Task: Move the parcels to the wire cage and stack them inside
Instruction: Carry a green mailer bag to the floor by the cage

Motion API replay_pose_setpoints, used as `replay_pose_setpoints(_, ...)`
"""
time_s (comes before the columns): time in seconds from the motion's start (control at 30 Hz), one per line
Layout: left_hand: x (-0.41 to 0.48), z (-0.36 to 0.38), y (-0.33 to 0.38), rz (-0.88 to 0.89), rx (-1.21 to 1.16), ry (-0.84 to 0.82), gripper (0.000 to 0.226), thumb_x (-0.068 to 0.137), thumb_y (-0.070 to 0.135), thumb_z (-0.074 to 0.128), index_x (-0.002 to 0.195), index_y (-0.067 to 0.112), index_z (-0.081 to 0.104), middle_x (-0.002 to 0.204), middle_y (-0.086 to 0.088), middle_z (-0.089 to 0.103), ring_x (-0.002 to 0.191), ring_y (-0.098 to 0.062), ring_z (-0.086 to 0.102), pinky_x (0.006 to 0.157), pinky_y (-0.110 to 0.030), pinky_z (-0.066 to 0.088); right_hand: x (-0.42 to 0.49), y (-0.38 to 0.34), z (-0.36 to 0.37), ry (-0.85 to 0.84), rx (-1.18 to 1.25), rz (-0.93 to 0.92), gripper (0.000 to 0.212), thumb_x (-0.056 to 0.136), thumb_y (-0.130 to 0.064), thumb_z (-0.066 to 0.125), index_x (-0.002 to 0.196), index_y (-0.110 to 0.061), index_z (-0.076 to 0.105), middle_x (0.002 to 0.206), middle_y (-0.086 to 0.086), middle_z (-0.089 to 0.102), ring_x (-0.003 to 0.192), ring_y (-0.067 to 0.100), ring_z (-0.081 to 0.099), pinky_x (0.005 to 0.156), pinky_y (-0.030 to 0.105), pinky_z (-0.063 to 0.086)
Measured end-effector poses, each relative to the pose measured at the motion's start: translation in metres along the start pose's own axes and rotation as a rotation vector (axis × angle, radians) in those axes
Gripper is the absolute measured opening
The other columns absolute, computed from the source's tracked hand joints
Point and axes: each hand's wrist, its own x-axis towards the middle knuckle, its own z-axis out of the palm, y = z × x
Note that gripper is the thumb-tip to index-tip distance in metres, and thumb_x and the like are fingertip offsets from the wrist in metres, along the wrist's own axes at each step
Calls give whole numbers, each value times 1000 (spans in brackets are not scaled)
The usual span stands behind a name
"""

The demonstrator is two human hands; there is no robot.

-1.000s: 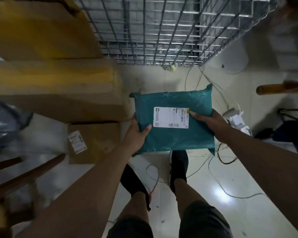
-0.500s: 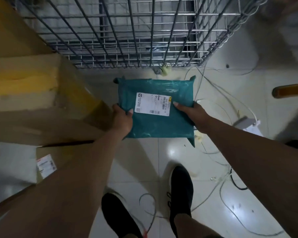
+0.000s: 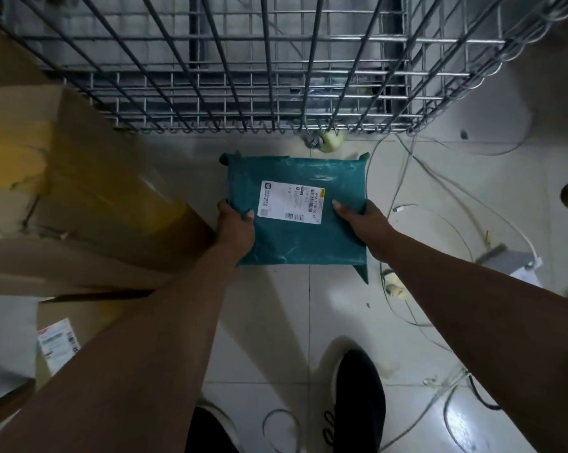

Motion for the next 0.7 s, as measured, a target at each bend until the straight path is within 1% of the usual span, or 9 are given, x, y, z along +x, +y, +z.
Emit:
replay_pose_setpoints(0.1, 6, 0, -5, -22, -18, -7, 55, 109, 20, 49, 153, 8, 19, 156, -19, 41, 141, -37, 45, 117, -45, 39, 6, 2, 5, -2, -10, 14, 54, 78, -58, 85, 119, -26, 69, 110, -4, 80, 103, 22, 76, 93, 46, 62)
replay_pose_setpoints(0.2, 6, 0, -10, -19, -25, -19, 59, 110, 18, 48, 158, 12, 15, 159, -17, 39, 143, -37, 43, 118, -44, 37, 9, 3, 7, 3, -28, 29, 52, 81, -56, 83, 120, -25, 66, 113, -2, 78, 107, 24, 75, 91, 44, 63)
replay_pose_setpoints(0.27, 6, -2, -13, -1, -31, -34, 62, 110, 19, 48, 161, 18, 12, 159, -15, 40, 143, -36, 44, 119, -45, 38, 10, 5, 7, -3, -31, 50, 53, 84, -53, 82, 123, -22, 65, 116, 1, 77, 109, 26, 74, 94, 46, 62)
replay_pose_setpoints(0.37, 4, -1, -11, 19, -23, -11, 68, 107, 17, 52, 163, 18, 13, 161, -14, 37, 145, -34, 41, 122, -46, 36, 8, 5, 8, 24, -96, 35, 62, 87, -51, 80, 134, -15, 60, 124, 2, 74, 115, 28, 71, 97, 46, 60)
replay_pose_setpoints(0.43, -4, 0, -6, 60, 14, 24, 75, 104, 16, 59, 163, 15, 14, 162, -14, 32, 148, -33, 37, 124, -46, 32, -2, -1, 11, 123, -208, 12, 76, 85, -49, 83, 144, -14, 49, 134, 1, 66, 121, 26, 65, 101, 47, 57)
replay_pose_setpoints(0.5, -20, -2, 5, 113, 60, 41, 80, 101, 18, 65, 164, 14, 16, 163, -14, 28, 150, -32, 33, 125, -46, 29, -18, -13, 17, 229, -360, -56, 89, 81, -47, 86, 151, -15, 41, 142, 5, 58, 127, 28, 59, 104, 49, 53)
replay_pose_setpoints(0.57, -45, -9, 21, 160, 92, 54, 72, 101, 23, 66, 161, 14, 27, 160, -14, 33, 146, -31, 37, 123, -43, 33, -42, -33, 24, 287, -469, -145, 91, 79, -45, 86, 153, -16, 41, 144, 10, 52, 132, 29, 53, 108, 48, 50)
replay_pose_setpoints(0.6, -60, -15, 31, 189, 100, 56, 63, 102, 25, 65, 157, 15, 38, 156, -13, 39, 142, -30, 42, 120, -40, 36, -57, -46, 27, 291, -481, -177, 88, 80, -44, 86, 152, -16, 43, 143, 10, 52, 132, 28, 52, 108, 44, 49)
replay_pose_setpoints(0.7, -112, -44, 66, 250, 5, 19, 34, 102, 22, 65, 135, 14, 64, 135, -11, 63, 119, -22, 61, 98, -25, 46, -113, -94, 36, 226, -415, -193, 65, 83, -44, 86, 138, -18, 61, 131, 5, 64, 116, 19, 63, 90, 25, 48)
